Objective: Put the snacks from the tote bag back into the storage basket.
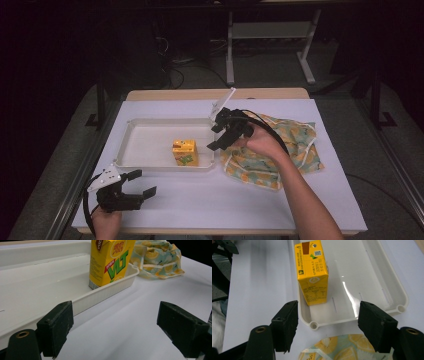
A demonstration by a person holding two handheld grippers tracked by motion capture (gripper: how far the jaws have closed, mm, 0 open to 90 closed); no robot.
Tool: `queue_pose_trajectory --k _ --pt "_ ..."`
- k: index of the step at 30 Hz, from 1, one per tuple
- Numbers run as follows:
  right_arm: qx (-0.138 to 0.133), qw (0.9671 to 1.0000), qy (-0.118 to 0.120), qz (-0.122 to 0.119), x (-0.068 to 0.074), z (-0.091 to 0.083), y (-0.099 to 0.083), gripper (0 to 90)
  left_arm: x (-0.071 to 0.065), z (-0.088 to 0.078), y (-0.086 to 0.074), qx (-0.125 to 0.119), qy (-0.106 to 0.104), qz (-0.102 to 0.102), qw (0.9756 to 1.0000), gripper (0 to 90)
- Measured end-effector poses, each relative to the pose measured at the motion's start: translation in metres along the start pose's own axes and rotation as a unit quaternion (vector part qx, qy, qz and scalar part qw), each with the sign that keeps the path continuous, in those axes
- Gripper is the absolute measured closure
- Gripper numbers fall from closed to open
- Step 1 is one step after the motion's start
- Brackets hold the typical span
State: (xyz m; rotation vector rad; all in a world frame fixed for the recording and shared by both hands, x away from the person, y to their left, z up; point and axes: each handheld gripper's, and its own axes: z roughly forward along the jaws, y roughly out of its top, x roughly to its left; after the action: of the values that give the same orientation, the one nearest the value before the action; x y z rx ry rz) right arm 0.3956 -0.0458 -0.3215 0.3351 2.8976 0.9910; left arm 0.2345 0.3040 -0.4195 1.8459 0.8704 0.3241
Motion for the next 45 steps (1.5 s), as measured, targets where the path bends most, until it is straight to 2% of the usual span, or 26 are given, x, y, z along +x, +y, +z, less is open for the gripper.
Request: queue_pose_trajectory --k 2,4,6,7,8,10,13,18,27,34,37,42,45 --pt "-0.001 1.0000 0.000 0.008 0.000 -0.002 -0.003 31.3 0.000 0.000 0.000 0.000 0.000 0.000 1.0000 13.4" --pt "-0.007 1.0000 -0.006 0.004 -0.001 -0.003 -0.005 31.2 0.000 0.000 0.000 0.000 0.000 -0.001 1.0000 13.4" --pt "-0.007 0.9999 -0.001 0.011 -0.001 -0.004 -0.007 31.1 0.000 0.000 0.000 0.001 0.001 -0.002 1.0000 13.4" --pt "-0.007 0.9999 -0.007 0.008 -0.001 -0.004 -0.008 31.1 0.000 0.000 0.000 0.002 0.001 -0.001 1.0000 13.4" --pt "-0.002 0.9999 -0.004 0.017 -0.001 -0.004 -0.010 29.6 0.000 0.001 0.000 0.002 0.001 -0.002 1.0000 13.4" --pt "-0.002 0.9999 -0.006 0.015 -0.002 -0.006 -0.012 29.4 -0.001 0.001 0.000 0.002 0.001 -0.002 1.0000 13.4" --pt "-0.019 0.9997 -0.010 0.015 -0.001 -0.011 -0.016 29.2 -0.001 0.001 0.000 0.000 0.000 -0.002 1.0000 13.4" --pt "-0.015 0.9995 -0.013 0.024 -0.002 -0.013 -0.026 28.8 -0.001 0.001 0.000 0.001 0.001 -0.004 1.0000 13.4" --pt "-0.019 0.9985 -0.020 0.047 0.000 -0.022 -0.050 27.6 -0.001 0.002 0.000 0.001 0.000 -0.007 1.0000 13.4" --pt "-0.029 0.9980 -0.030 0.049 0.002 -0.032 -0.069 27.5 0.000 0.002 0.000 0.002 -0.003 -0.012 0.9999 13.4" --pt "-0.031 0.9972 -0.034 0.059 0.004 -0.036 -0.078 27.3 0.001 0.003 -0.001 0.001 -0.008 -0.018 0.9998 13.4" --pt "-0.037 0.9955 -0.035 0.079 0.006 -0.040 -0.090 26.6 0.001 0.003 -0.001 0.001 -0.006 -0.019 0.9998 13.4" --pt "-0.039 0.9953 -0.037 0.080 0.006 -0.041 -0.096 26.7 0.001 0.003 -0.001 0.004 -0.005 -0.016 0.9999 13.4"
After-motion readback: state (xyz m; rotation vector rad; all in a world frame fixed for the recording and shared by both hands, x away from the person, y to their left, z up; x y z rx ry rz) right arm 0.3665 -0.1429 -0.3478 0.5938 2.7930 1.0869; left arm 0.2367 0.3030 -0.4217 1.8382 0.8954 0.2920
